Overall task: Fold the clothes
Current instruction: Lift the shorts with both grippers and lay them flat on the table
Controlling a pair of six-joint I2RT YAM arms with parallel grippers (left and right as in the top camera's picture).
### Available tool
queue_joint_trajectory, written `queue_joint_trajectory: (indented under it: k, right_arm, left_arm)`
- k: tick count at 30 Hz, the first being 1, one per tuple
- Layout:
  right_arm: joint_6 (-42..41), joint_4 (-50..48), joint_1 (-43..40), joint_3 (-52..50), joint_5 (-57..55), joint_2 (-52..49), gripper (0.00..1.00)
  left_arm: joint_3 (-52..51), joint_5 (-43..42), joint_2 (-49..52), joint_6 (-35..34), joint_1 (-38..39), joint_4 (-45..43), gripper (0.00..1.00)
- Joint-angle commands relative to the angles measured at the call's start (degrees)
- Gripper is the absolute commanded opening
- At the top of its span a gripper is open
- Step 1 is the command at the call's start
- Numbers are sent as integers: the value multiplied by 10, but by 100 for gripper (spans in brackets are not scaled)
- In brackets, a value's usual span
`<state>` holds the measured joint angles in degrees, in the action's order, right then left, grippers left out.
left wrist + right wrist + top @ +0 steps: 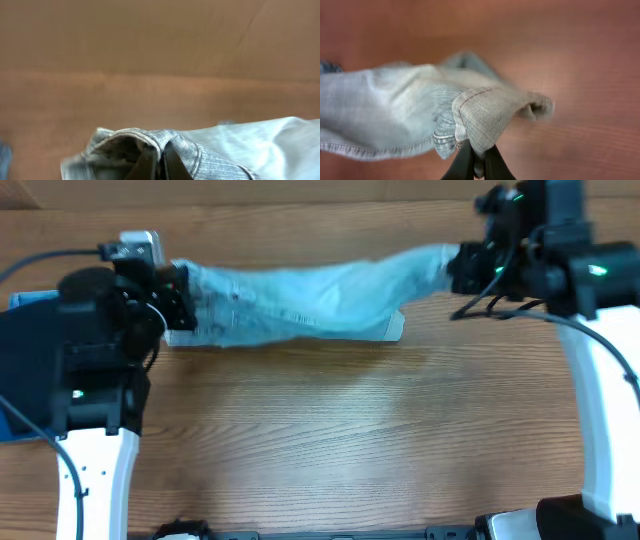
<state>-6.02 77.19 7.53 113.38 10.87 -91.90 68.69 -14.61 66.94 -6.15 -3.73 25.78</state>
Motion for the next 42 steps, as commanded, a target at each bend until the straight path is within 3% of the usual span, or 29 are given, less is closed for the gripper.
queue_joint_trajectory:
  k: [1, 5, 10, 17, 23, 26, 29, 32, 35, 37, 42]
  right_arm:
    - [0, 47, -2, 141, -69, 9, 4]
    - [-3, 108, -2, 282, -127, 10, 4]
    - [-21, 133, -2, 372, -184, 20, 4]
    - [-28, 156, -2, 377, -192, -10, 4]
    - [-28, 197, -6, 357, -177, -144, 4]
    - [-28, 177, -24, 350, -172, -231, 4]
    - [-18, 67, -53, 350, -168, -298, 4]
    - [-20, -80, -97, 358, -129, -302, 4]
    - [-63, -125, -147, 416, -126, -284, 4]
    - [-63, -114, -173, 451, -117, -277, 4]
    - [-62, 35, -193, 449, -101, -273, 5]
  left_arm:
    - [95, -8, -6, 19, 2, 43, 4]
    - [177, -90, -6, 19, 2, 123, 4]
    - [256, -211, -11, 28, 2, 161, 4]
    - [267, -193, 16, 27, 2, 178, 4]
    - [267, -193, 144, 19, 5, 204, 4]
    - [267, -141, 228, 19, 18, 148, 4]
    - [268, -97, 306, 18, 37, -9, 4]
    - [309, -64, 349, -63, 45, -194, 4]
    - [394, -57, 357, -95, 45, -254, 4]
    - [453, -58, 356, -79, 45, -211, 4]
    - [488, -57, 360, -42, 43, 57, 4]
